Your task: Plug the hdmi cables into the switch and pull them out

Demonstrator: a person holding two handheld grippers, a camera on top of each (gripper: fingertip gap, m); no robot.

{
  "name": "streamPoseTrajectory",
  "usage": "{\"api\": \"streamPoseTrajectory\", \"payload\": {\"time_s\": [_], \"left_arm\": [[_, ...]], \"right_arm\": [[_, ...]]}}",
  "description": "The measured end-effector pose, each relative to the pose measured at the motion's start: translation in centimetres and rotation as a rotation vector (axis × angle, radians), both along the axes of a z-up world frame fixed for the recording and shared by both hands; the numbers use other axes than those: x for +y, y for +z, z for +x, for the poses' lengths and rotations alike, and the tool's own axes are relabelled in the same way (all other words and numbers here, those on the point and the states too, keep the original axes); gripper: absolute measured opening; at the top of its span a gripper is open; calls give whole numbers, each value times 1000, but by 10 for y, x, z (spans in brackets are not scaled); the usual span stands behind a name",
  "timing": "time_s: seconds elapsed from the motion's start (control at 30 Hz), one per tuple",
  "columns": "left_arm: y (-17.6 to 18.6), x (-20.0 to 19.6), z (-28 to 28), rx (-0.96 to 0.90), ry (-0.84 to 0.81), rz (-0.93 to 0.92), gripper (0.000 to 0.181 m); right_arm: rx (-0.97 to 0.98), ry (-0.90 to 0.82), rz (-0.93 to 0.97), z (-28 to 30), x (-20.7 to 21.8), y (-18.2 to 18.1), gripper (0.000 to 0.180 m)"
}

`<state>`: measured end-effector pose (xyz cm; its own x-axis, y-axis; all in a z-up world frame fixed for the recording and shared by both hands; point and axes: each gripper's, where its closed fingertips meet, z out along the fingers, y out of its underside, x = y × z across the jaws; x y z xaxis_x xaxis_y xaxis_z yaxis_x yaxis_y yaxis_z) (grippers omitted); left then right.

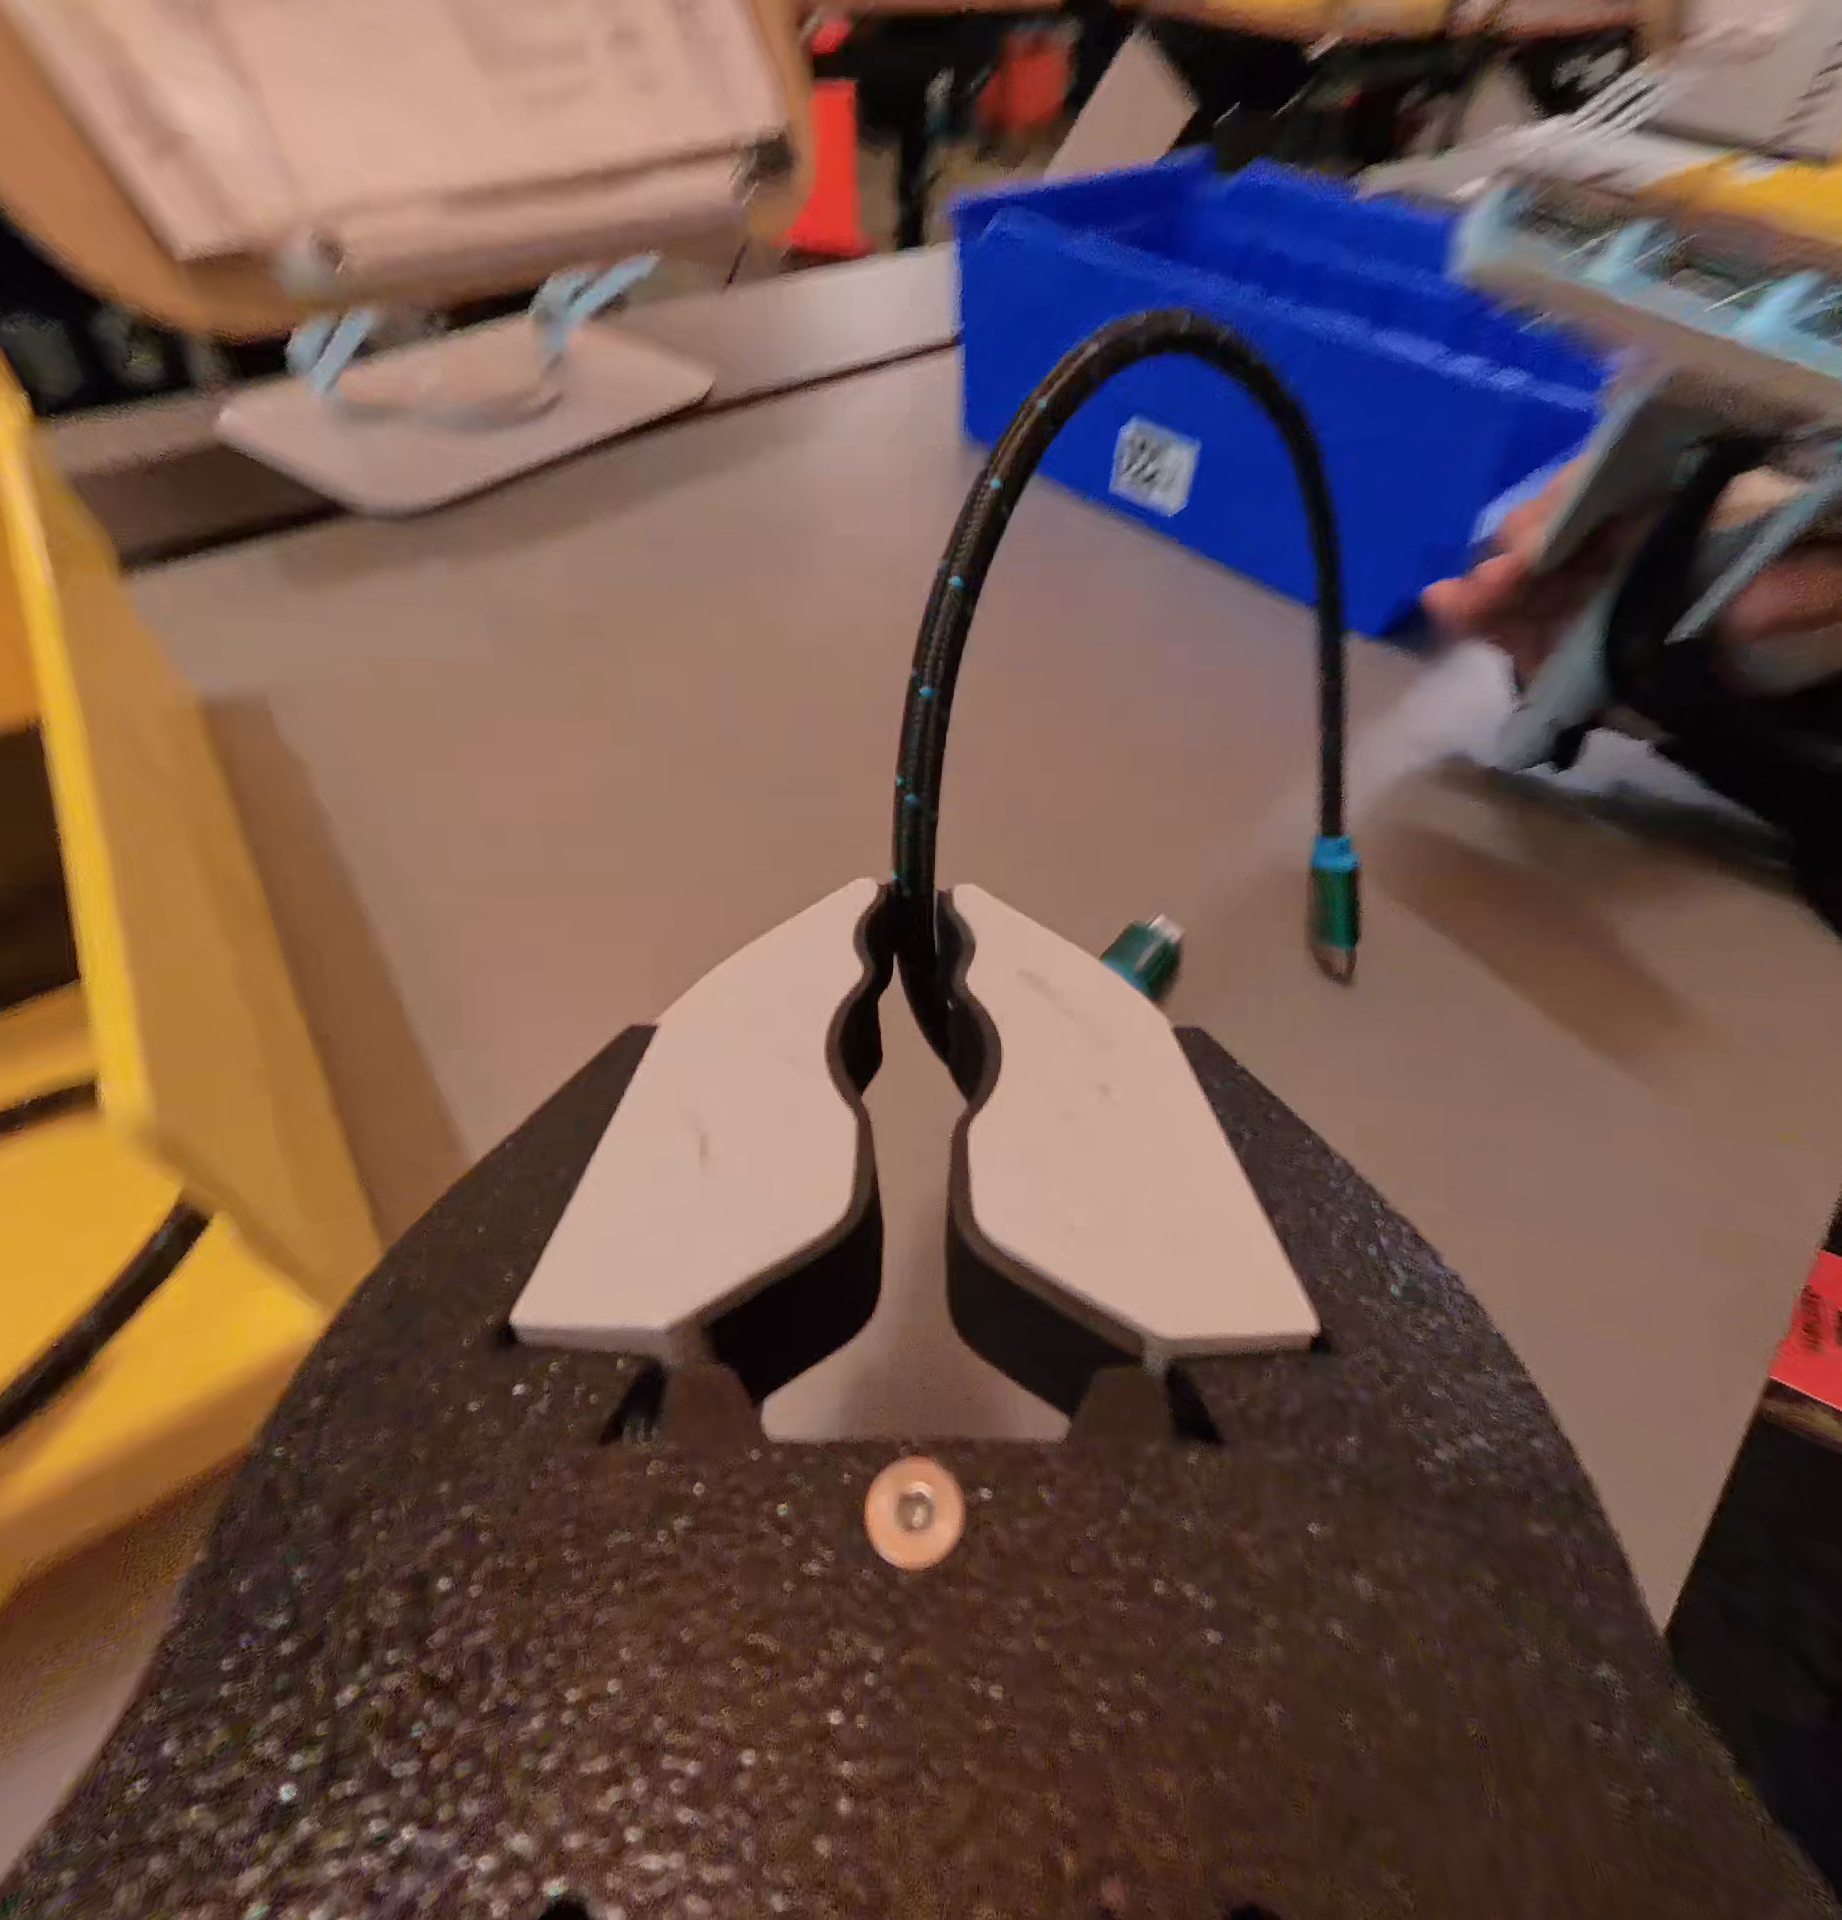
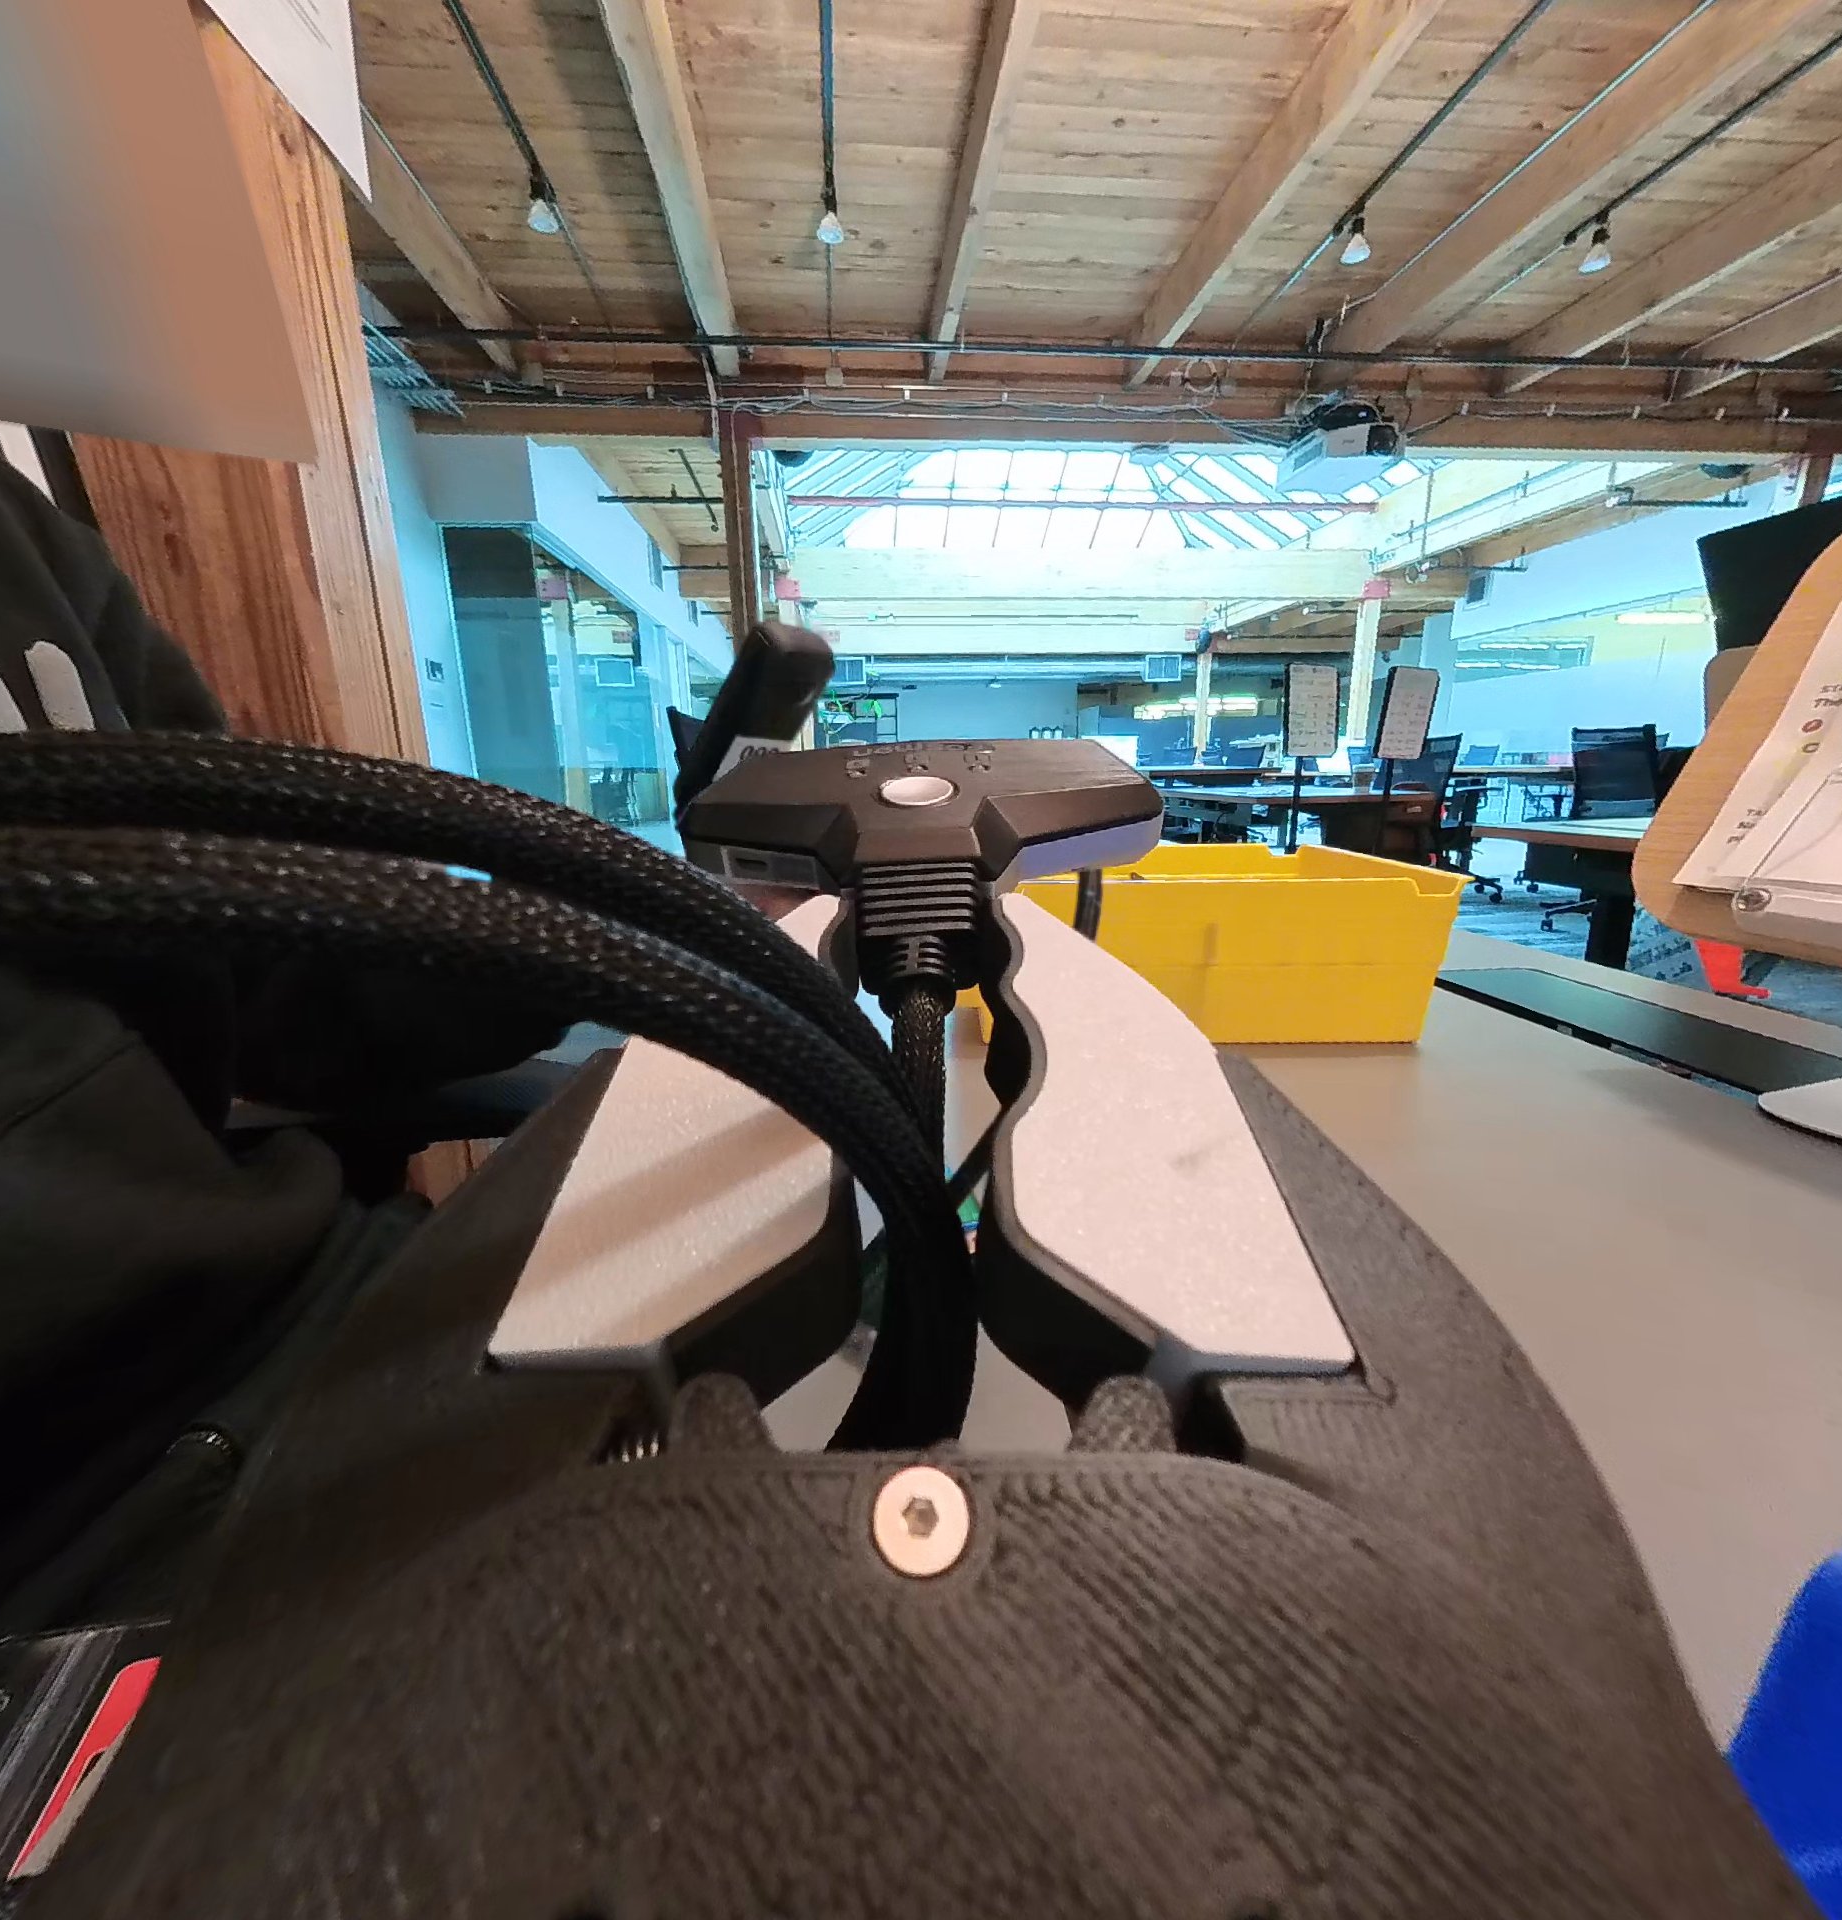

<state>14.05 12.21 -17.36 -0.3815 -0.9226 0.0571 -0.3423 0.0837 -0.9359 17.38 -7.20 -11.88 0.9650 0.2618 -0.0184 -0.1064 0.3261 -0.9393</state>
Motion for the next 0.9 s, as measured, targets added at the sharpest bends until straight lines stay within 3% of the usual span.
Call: {"api": "streamPoseTrajectory", "payload": {"time_s": [0.23,0.5,0.57,0.63,0.77,0.9], "left_arm": [[-44,21,-25,255,117,-94,15],[-63,9,-70,529,20,-279,22],[-68,2,-83,585,-30,-290,36],[-76,-1,-93,622,-49,-244,53],[-77,1,-100,573,-44,-112,60],[-50,-7,-83,316,-153,202,62]], "right_arm": [[3,-1,0,0,0,0,23],[5,-12,8,2,-2,1,22],[4,-16,8,3,-3,1,22],[6,-15,8,3,-3,1,23],[3,-11,5,2,-2,0,23],[2,-6,6,2,-2,0,22]]}}
